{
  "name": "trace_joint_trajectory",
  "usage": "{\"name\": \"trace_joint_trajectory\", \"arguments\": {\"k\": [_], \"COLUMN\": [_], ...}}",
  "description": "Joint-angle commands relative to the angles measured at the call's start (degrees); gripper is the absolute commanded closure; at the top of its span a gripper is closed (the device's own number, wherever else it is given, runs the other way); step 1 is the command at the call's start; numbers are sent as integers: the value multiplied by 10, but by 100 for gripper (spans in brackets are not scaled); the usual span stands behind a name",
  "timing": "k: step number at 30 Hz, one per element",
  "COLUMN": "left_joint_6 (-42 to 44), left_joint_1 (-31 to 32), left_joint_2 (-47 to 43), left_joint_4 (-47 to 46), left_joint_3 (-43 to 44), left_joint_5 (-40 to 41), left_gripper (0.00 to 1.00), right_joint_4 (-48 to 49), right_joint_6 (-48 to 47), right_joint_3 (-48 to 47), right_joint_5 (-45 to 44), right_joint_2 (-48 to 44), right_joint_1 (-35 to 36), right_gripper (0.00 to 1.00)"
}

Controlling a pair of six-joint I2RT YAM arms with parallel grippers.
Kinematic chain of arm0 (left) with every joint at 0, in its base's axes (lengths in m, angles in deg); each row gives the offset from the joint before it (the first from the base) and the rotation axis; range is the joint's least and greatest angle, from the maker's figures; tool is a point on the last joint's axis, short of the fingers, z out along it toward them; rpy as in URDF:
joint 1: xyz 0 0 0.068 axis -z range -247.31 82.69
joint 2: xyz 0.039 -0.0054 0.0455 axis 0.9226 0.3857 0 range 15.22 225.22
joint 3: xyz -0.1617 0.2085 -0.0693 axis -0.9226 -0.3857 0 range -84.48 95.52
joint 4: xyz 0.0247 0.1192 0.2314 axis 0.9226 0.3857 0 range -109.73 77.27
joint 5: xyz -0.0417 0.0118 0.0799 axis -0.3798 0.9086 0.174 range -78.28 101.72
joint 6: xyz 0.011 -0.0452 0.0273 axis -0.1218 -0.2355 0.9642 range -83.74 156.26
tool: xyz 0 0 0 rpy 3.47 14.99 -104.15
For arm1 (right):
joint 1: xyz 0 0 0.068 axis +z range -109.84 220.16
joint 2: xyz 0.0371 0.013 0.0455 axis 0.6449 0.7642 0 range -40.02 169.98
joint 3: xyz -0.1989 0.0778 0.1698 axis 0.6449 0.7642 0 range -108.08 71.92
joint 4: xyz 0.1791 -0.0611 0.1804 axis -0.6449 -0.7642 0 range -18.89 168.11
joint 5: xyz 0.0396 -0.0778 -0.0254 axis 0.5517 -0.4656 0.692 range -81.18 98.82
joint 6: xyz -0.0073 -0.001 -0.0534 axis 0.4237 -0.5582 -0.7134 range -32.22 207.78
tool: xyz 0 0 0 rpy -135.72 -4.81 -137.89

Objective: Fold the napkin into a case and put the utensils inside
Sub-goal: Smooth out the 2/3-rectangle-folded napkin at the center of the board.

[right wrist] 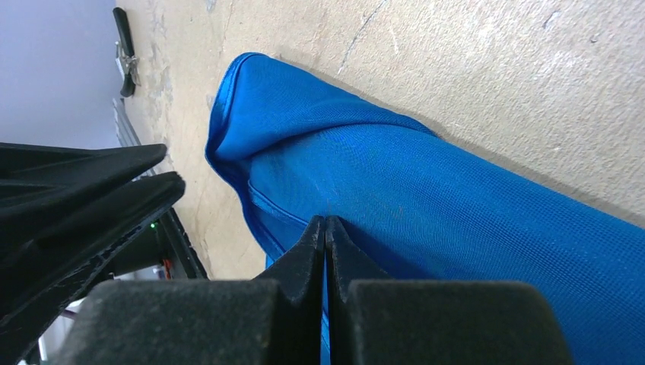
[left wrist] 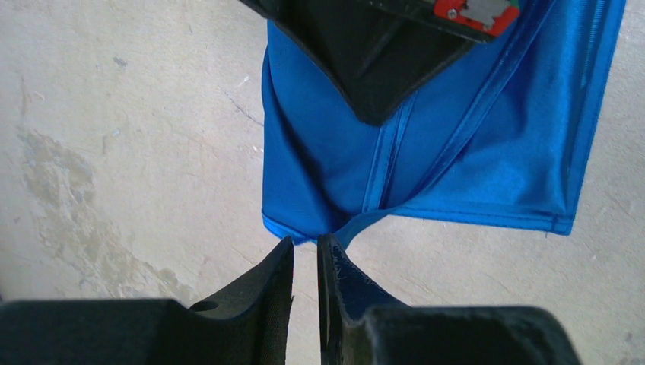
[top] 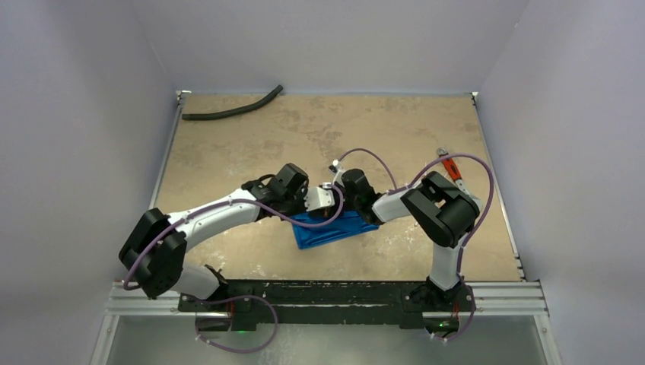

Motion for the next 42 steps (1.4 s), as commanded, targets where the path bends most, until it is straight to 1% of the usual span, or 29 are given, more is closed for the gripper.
{"name": "trace_joint_trajectory", "arguments": {"k": [1,6,10,12,14,15,17,20,22,25,29,32,35,37,39,42], "left_joint_6": [13,22,39,50,61,66,78,92,99,106,120,123,106,85,64,62], "left_joint_1": [-5,-5,-6,-6,-5,-5,-4,-3,-3,2,11,11,11,11,9,6], "left_joint_2": [22,45,59,70,77,78,78,79,77,74,69,66,59,53,37,-13], "left_joint_4": [-47,-75,-86,-86,-84,-84,-82,-81,-81,-87,-89,-98,-119,-121,-116,-95], "left_joint_3": [6,4,-6,-15,-23,-29,-36,-46,-53,-66,-81,-89,-79,-52,-18,12], "left_joint_5": [-13,-13,-13,-22,-33,-37,-45,-46,-49,-50,-43,-37,-19,24,44,12], "left_gripper": [85,88,95,98,100,100,100,100,100,100,100,100,100,100,100,99], "right_joint_4": [-12,-21,-17,-31,-44,-50,-52,-51,-61,-55,-9,9,31,29,-2,-45], "right_joint_6": [-6,-8,-5,-4,-10,-12,-14,-16,-25,-21,3,1,-1,-8,-31,-68], "right_joint_3": [2,4,14,12,10,8,10,10,-1,-6,32,52,60,65,61,47], "right_joint_5": [-5,-8,5,25,27,29,41,67,71,82,91,82,71,55,32,9], "right_joint_2": [-16,-29,-33,-41,-58,-67,-81,-95,-94,-72,-54,-38,-30,-53,-93,-158], "right_joint_1": [4,4,4,2,-8,-18,-44,-91,-106,-123,-146,-150,-150,-149,-149,-140], "right_gripper": [100,100,100,100,100,100,96,93,92,93,96,96,93,92,91,89]}}
